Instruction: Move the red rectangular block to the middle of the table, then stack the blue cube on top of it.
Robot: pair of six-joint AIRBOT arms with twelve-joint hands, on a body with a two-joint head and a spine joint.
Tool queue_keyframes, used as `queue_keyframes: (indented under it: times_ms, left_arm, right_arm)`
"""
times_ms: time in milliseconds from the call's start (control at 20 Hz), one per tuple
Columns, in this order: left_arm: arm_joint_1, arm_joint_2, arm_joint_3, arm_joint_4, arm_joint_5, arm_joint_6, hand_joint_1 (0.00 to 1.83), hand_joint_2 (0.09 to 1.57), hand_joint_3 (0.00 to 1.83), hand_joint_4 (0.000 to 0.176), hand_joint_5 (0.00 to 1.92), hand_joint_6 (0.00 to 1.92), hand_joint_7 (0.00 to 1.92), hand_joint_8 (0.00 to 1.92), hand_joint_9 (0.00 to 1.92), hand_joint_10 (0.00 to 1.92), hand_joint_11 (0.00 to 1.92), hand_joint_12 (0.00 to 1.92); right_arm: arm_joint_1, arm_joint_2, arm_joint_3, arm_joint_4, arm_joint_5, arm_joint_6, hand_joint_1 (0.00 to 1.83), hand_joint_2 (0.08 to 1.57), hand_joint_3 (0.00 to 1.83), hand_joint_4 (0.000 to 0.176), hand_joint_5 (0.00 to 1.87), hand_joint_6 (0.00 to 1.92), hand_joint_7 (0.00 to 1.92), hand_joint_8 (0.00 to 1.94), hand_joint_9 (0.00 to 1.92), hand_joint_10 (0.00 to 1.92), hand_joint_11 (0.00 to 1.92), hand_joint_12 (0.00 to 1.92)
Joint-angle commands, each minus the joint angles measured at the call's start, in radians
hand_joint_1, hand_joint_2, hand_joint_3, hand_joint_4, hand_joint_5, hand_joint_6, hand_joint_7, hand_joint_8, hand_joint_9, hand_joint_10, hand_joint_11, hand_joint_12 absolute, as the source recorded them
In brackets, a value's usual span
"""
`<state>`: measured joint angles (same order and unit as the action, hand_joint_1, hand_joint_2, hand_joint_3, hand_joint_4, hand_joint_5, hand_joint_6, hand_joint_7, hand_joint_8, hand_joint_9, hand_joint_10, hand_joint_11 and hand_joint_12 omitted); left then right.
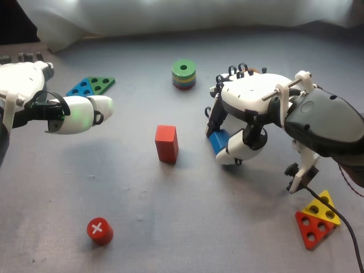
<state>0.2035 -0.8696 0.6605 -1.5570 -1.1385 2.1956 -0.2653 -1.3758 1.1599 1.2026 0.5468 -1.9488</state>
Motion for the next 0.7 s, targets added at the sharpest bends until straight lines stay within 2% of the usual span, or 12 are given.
queue_keyframes:
  times_ms: [0, 100, 150, 200, 350, 550, 650]
  left_arm:
    - [-0.007, 0.015, 0.003, 0.076, -0.056, -0.001, 0.12, 1.05, 0.00, 0.000, 0.20, 0.00, 0.19, 0.00, 0.13, 0.00, 0.00, 0.28]
    - [-0.007, 0.015, 0.002, 0.074, -0.056, 0.000, 0.12, 1.05, 0.00, 0.000, 0.19, 0.00, 0.18, 0.00, 0.13, 0.00, 0.00, 0.26]
    - [-0.009, 0.015, 0.003, 0.074, -0.056, 0.002, 0.11, 1.05, 0.00, 0.000, 0.20, 0.00, 0.20, 0.00, 0.14, 0.00, 0.00, 0.30]
    - [-0.010, 0.015, 0.003, 0.074, -0.056, 0.002, 0.11, 1.05, 0.00, 0.000, 0.21, 0.00, 0.20, 0.00, 0.15, 0.00, 0.00, 0.31]
    - [-0.011, 0.015, 0.003, 0.072, -0.056, 0.004, 0.08, 1.06, 0.00, 0.000, 0.18, 0.00, 0.18, 0.00, 0.12, 0.00, 0.00, 0.25]
    - [-0.013, 0.015, 0.002, 0.072, -0.059, 0.004, 0.08, 1.07, 0.00, 0.000, 0.19, 0.00, 0.19, 0.00, 0.14, 0.00, 0.00, 0.31]
    - [-0.016, 0.015, 0.003, 0.072, -0.065, 0.004, 0.07, 1.07, 0.00, 0.000, 0.20, 0.00, 0.19, 0.00, 0.14, 0.00, 0.00, 0.32]
  right_arm:
    - [-0.005, 0.009, -0.003, -0.046, 0.014, -0.006, 1.11, 0.98, 0.00, 0.176, 1.32, 0.43, 0.27, 0.01, 0.00, 0.00, 0.00, 0.00]
    - [0.002, 0.013, -0.003, -0.092, -0.011, 0.007, 1.11, 0.98, 0.00, 0.176, 1.32, 0.43, 0.27, 0.02, 0.00, 0.00, 0.00, 0.00]
    - [0.012, 0.024, -0.003, -0.141, -0.040, 0.071, 1.11, 0.98, 0.00, 0.176, 1.32, 0.43, 0.28, 0.02, 0.00, 0.00, 0.00, 0.00]
    - [0.020, 0.027, -0.003, -0.143, -0.049, 0.077, 1.11, 0.98, 0.00, 0.176, 1.32, 0.42, 0.28, 0.01, 0.00, 0.00, 0.00, 0.00]
    - [0.050, 0.039, -0.003, -0.152, -0.049, 0.078, 1.11, 0.97, 0.00, 0.176, 1.35, 0.37, 0.29, 0.00, 0.00, 0.00, 0.00, 0.00]
    - [0.097, 0.061, -0.011, -0.151, -0.047, 0.077, 1.11, 0.97, 0.00, 0.176, 1.35, 0.37, 0.29, 0.00, 0.00, 0.00, 0.00, 0.00]
    - [0.145, 0.079, -0.016, -0.150, -0.075, 0.075, 1.11, 0.97, 0.00, 0.176, 1.35, 0.37, 0.30, 0.01, 0.00, 0.00, 0.00, 0.00]
